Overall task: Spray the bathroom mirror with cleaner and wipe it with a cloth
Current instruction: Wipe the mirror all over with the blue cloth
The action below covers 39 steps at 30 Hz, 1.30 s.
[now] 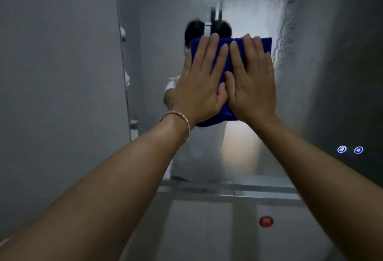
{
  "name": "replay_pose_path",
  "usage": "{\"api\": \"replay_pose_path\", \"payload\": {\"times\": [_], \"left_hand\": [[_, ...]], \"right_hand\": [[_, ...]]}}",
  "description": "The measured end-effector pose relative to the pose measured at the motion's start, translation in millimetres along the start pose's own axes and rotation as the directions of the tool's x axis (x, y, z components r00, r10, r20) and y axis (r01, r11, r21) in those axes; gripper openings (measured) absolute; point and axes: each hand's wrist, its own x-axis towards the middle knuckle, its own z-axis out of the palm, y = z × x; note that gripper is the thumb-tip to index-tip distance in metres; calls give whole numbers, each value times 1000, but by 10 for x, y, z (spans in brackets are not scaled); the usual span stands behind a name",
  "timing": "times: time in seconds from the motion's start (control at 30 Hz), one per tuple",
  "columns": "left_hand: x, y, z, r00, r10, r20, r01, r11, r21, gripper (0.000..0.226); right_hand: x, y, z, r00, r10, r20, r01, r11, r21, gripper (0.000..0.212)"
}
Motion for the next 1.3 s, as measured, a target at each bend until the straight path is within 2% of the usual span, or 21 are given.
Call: {"api": "replay_pose_path", "payload": {"times": [0.13,0.33,0.87,0.97,1.1,1.3], "left_hand": [[-269,116,67,999,-39,7,39,998,-55,59],[-521,149,130,999,-32,22,33,999,-37,57],[-559,139,181,998,-15,-65,9,995,-99,56],[-569,152,164,999,-25,-47,21,996,-91,55],[-752,182,198,1000,6,-10,-7,996,-93,56],[-1421,294,370,998,27,65,-20,994,-103,62]], "right_hand": [[-238,-20,32,999,-45,-16,45,999,-12,51],[-517,-120,72,999,-39,-9,39,999,-16,51],[-554,-186,63,1000,-3,-29,1,996,-91,48],[-568,-201,73,1000,16,-27,-18,996,-85,48],[-777,-244,101,999,42,6,-42,998,-49,49],[-1431,-360,164,993,-1,121,2,1000,-8,50]]}}
